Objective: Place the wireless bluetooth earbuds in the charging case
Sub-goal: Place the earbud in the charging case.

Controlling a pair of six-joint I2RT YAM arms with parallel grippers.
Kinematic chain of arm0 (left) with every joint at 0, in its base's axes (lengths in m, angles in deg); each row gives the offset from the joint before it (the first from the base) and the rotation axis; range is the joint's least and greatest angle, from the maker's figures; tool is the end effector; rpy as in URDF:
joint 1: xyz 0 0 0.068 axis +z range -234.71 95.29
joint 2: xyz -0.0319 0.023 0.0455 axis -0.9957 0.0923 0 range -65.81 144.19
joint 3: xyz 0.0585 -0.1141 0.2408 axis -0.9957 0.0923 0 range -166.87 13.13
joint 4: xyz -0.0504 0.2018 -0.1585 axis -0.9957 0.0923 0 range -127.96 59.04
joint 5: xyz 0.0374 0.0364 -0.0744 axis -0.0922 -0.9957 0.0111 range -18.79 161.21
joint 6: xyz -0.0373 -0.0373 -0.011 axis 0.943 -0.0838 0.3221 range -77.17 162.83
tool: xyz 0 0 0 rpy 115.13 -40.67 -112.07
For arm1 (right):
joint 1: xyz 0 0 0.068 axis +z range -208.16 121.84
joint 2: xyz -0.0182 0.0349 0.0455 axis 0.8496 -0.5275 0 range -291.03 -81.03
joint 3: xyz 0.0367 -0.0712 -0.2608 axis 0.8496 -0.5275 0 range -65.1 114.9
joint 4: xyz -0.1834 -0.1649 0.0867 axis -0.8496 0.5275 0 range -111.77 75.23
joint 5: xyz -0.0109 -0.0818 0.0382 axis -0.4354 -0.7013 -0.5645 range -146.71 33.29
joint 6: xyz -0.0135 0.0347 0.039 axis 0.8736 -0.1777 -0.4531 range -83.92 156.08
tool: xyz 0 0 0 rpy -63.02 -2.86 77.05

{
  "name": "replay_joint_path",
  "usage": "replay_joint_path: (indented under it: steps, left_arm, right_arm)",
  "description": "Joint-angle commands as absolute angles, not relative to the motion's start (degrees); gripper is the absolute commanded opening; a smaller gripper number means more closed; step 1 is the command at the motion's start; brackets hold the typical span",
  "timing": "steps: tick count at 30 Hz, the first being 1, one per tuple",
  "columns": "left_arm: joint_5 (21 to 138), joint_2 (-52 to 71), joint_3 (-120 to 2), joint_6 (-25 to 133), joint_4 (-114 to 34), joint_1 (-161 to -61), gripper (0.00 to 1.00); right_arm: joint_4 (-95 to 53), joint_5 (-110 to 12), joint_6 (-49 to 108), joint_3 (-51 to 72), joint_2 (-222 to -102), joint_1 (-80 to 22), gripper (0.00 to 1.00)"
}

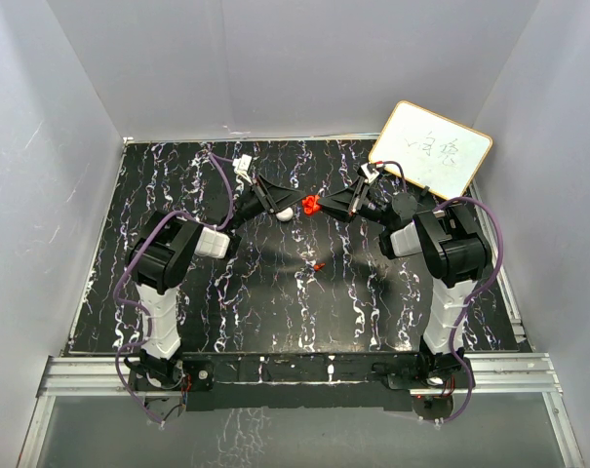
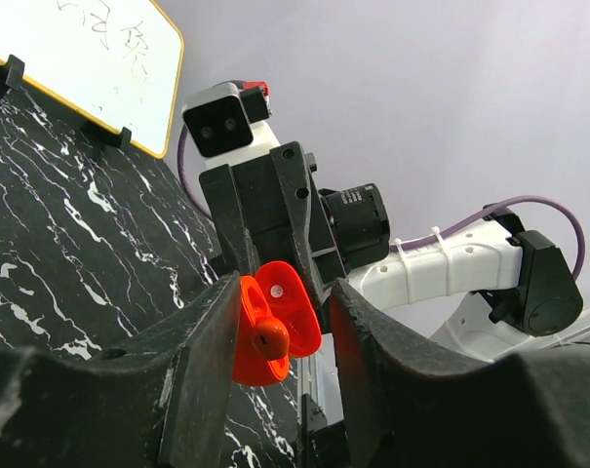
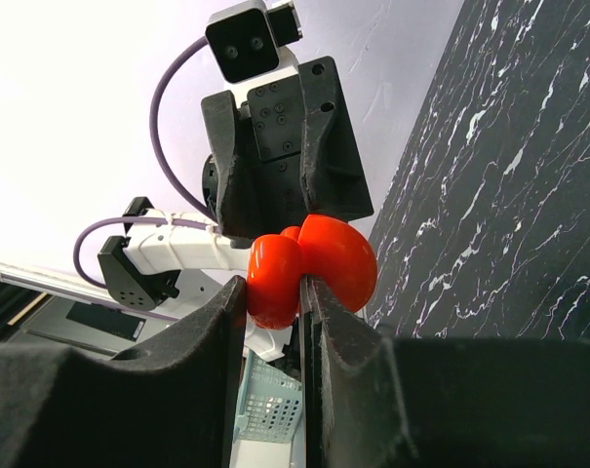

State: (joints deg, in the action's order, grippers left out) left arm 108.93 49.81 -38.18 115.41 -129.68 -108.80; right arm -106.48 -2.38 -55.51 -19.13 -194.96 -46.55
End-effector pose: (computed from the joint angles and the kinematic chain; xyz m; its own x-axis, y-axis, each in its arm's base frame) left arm 0.3426 -0.1770 0.2038 -0.6554 -0.5336 -0.5345 0.6462 -0.0298 -0.7626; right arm 0.3521 0.1020 0.1777 -0.8868 0.4128 -0.2076 -0.2579 -0.0695 0.9637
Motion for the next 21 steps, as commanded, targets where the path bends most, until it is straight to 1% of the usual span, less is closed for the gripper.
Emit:
replay_joint_path:
  steps: [1, 6, 9, 10, 12, 14, 15, 16, 21]
  left_arm:
    - [108.61, 46.55, -37.86, 114.90, -140.26, -108.36, 0.41]
    - [107.97, 46.41, -37.21, 115.27, -140.18, -107.26, 0.43]
    - [107.80, 45.61, -36.05, 115.46, -140.22, -105.96, 0.48]
    - [107.80, 45.07, -35.45, 115.28, -139.93, -105.43, 0.52]
    - [107.50, 43.27, -33.56, 114.26, -138.67, -104.24, 0.65]
    - [107.34, 40.17, -32.04, 112.67, -136.51, -103.00, 0.81]
    - [107.38, 38.88, -31.51, 111.65, -135.02, -102.46, 0.94]
    - [107.46, 37.57, -31.18, 110.57, -133.24, -102.03, 0.98]
    - [108.66, 33.73, -31.30, 107.93, -125.78, -101.94, 0.99]
  right_arm:
    - [-125.93, -2.68, -55.28, -18.26, -191.89, -46.32, 0.00]
    - [-125.95, -2.70, -55.24, -18.43, -191.78, -46.26, 0.00]
    - [-125.92, -2.79, -55.33, -18.39, -191.93, -46.32, 0.00]
    - [-125.91, -2.89, -55.33, -18.36, -192.05, -46.32, 0.00]
    - [-125.98, -2.92, -55.46, -18.27, -192.35, -46.34, 0.00]
    - [-125.95, -3.01, -55.50, -18.12, -192.72, -46.27, 0.00]
    - [-125.95, -3.07, -55.58, -18.08, -192.93, -46.29, 0.00]
    - [-125.99, -3.16, -55.63, -18.04, -193.11, -46.32, 0.00]
    - [-125.85, -4.00, -56.13, -17.61, -193.99, -46.30, 0.00]
